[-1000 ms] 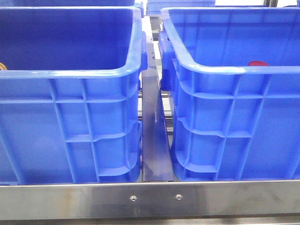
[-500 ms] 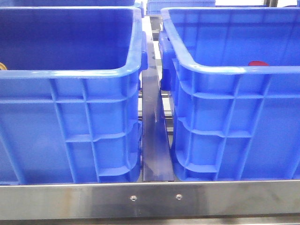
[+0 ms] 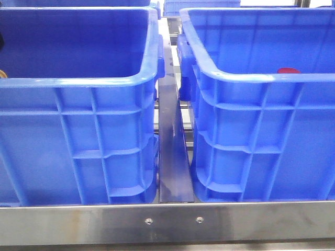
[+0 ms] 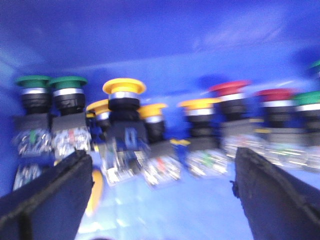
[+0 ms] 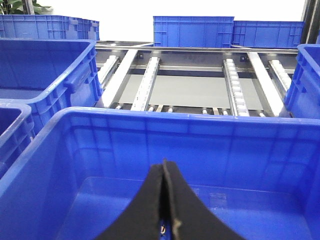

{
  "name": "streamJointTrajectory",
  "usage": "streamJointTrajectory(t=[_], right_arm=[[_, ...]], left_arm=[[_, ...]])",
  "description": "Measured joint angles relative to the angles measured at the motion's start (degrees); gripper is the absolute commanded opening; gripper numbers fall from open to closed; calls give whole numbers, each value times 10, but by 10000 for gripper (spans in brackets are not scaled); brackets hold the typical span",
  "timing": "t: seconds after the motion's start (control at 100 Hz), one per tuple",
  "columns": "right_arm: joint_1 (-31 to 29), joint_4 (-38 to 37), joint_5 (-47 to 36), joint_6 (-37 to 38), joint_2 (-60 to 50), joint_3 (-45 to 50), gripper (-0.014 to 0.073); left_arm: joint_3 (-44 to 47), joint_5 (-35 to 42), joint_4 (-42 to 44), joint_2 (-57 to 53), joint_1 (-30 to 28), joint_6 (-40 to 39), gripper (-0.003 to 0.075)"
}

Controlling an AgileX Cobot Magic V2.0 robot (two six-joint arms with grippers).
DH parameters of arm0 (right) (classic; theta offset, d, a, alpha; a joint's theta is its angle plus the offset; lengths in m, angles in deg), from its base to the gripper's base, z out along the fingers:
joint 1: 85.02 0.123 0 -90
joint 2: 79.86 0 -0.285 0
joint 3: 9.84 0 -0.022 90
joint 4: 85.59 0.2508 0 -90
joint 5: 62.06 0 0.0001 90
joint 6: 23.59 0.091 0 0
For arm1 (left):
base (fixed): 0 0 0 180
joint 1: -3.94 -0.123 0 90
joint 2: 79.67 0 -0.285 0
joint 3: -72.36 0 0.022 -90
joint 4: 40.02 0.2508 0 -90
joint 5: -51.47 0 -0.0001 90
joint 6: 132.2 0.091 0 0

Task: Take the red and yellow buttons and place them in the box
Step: 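Close the left gripper on the yellow button body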

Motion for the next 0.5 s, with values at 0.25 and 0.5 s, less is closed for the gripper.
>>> streamJointTrajectory(t=[0.25,0.5], right_arm=[[0,0,0,0,0,0,-67],[0,0,0,0,0,0,-67]], left_arm=[[-27,-6,12,61,-4,0,548],[-27,-1,15,92,-29,0,548]])
